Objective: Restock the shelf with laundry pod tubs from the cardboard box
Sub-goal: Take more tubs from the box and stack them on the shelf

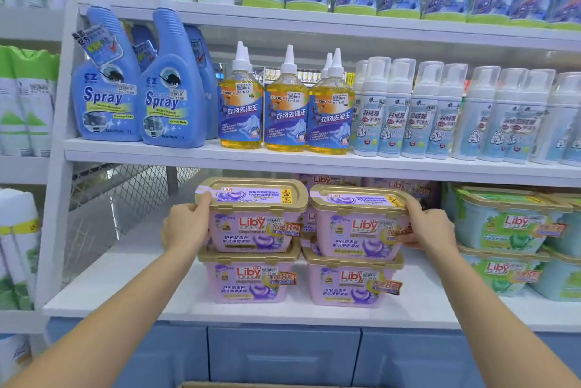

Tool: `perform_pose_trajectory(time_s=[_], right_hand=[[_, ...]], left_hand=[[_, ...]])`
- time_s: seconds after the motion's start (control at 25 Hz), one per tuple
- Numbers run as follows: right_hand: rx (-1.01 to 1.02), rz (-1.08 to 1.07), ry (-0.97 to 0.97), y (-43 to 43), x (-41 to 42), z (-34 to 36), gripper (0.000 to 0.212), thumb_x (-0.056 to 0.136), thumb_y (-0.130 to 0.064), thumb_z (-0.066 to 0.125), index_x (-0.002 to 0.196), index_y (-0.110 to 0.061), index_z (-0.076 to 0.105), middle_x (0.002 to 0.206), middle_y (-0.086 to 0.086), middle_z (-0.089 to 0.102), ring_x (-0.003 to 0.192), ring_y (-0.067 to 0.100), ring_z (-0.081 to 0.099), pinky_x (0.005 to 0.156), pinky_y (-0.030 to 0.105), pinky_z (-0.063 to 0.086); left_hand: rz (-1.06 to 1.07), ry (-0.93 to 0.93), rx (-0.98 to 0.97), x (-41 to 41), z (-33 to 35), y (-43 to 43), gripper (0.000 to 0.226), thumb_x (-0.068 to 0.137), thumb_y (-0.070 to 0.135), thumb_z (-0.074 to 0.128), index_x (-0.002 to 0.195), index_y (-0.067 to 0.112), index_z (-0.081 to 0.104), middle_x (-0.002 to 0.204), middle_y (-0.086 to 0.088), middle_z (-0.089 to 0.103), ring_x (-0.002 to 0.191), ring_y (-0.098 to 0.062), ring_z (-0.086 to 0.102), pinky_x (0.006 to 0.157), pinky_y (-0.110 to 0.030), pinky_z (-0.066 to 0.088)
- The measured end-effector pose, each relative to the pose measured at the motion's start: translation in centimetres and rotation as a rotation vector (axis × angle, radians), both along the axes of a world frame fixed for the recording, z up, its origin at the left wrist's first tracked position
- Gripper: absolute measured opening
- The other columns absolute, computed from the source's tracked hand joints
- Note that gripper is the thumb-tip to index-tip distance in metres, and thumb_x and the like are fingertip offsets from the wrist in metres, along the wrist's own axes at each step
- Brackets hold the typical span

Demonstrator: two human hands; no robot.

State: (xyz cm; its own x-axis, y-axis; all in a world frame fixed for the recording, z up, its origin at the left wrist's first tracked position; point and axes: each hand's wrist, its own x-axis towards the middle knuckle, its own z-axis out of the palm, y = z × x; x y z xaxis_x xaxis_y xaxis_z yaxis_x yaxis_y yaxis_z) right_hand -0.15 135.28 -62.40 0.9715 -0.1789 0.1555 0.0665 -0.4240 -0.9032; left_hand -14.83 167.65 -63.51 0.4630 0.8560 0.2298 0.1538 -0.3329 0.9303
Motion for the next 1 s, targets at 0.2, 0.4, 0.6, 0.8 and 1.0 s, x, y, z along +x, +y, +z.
perform_pose_trajectory(time_s=[0.2,0.4,0.6,0.8,1.0], right_hand=[[-0.253,-0.033,-0.127,0.4,-1.5,-1.1,0.064,0.095,-0.05,0.022,0.101,-0.002,0.064,0.111,0.028,0.062,0.107,0.042,0.054,0.089,0.042,0.04],[-0.172,0.169,-0.245,-0.1,-1.6,-4.0,0.064,0.08,-0.071,0.035,0.109,-0.016,0.054,0.11,0.01,0.064,0.105,0.033,0.057,0.083,0.042,0.044],[0.09,0.414,-0.15,-0.4,-1.3,-5.6,0.09,0.058,-0.054,0.076,0.13,-0.027,0.028,0.11,-0.014,0.057,0.103,0.008,0.059,0.099,0.046,0.047],[0.13,0.42,-0.175,0.3,-1.0,-6.2,0.114,0.044,-0.067,0.074,0.135,-0.027,0.02,0.114,-0.016,0.054,0.106,0.003,0.057,0.096,0.037,0.047],[0.081,0.377,-0.247,0.9,-0.7,-7.1,0.08,0.078,-0.021,0.07,0.139,-0.019,0.018,0.124,-0.001,0.052,0.108,0.014,0.054,0.091,0.031,0.044]], left_hand=[[-0.109,-0.03,0.111,0.1,-1.4,-0.9,0.059,0.093,0.054,0.031,0.081,0.006,0.064,0.069,-0.004,0.06,0.079,-0.031,0.053,0.072,-0.036,0.038],[-0.272,-0.087,0.081,0.3,-3.8,-1.0,0.04,0.092,0.045,0.042,0.12,0.017,0.043,0.105,0.001,0.057,0.1,-0.025,0.056,0.083,-0.035,0.038],[-0.429,-0.037,0.075,0.2,-5.1,-0.5,0.074,0.078,0.022,0.071,0.134,0.024,0.022,0.11,0.0,0.06,0.097,-0.022,0.061,0.091,-0.042,0.048],[-0.423,-0.036,0.092,-0.1,-5.2,0.2,0.067,0.077,0.03,0.07,0.13,0.03,0.029,0.103,0.001,0.063,0.095,-0.026,0.066,0.089,-0.05,0.051],[-0.441,-0.071,0.117,-0.3,-6.5,0.8,0.05,0.082,0.036,0.063,0.102,0.069,0.03,0.104,0.02,0.062,0.098,-0.022,0.066,0.086,-0.051,0.053]])
